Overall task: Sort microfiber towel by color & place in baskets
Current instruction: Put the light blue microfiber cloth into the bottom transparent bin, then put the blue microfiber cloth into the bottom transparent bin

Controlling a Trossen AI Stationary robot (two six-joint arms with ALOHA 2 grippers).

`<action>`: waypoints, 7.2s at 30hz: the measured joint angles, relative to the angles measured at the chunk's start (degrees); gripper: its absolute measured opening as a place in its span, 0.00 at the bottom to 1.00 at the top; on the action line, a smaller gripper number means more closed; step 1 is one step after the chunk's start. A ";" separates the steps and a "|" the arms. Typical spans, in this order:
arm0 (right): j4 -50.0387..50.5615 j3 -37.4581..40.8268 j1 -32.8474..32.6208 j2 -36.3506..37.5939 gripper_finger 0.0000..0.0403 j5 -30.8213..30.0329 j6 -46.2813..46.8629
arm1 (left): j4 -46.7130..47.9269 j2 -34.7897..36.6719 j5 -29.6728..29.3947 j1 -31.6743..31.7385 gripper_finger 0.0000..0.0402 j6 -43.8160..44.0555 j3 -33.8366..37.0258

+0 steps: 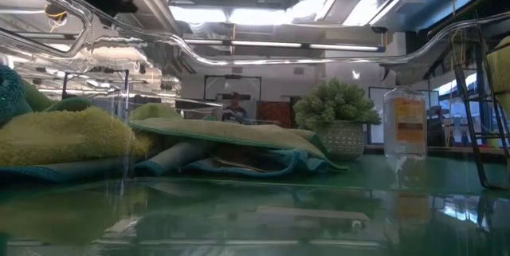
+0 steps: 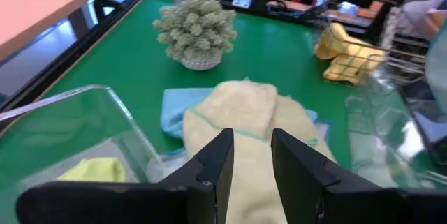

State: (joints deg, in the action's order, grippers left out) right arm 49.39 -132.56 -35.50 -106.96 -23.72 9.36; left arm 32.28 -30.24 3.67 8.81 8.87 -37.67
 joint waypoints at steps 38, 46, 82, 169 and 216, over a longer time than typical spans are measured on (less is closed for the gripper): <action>-12.16 40.61 -0.49 -0.07 0.04 12.45 32.62 | -0.19 0.00 2.02 -0.01 0.23 -0.21 0.02; -12.05 42.96 -0.49 -0.07 0.07 17.50 32.84 | -0.48 0.00 6.89 -0.04 0.23 -0.38 0.02; -13.44 43.00 1.21 -0.07 0.57 23.45 32.82 | -4.91 -0.13 8.86 -20.91 0.23 2.33 0.04; -18.82 39.48 4.10 -0.28 0.57 29.78 25.82 | -6.33 -39.78 1.15 -40.01 0.01 25.36 0.04; -9.53 39.54 8.48 1.97 0.57 35.37 24.71 | -69.89 -31.37 -2.73 -36.89 0.00 15.05 -4.58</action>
State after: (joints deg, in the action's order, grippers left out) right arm 39.86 -93.01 -27.02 -104.99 11.65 34.06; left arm -37.61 -61.61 0.95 -28.08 23.92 -42.25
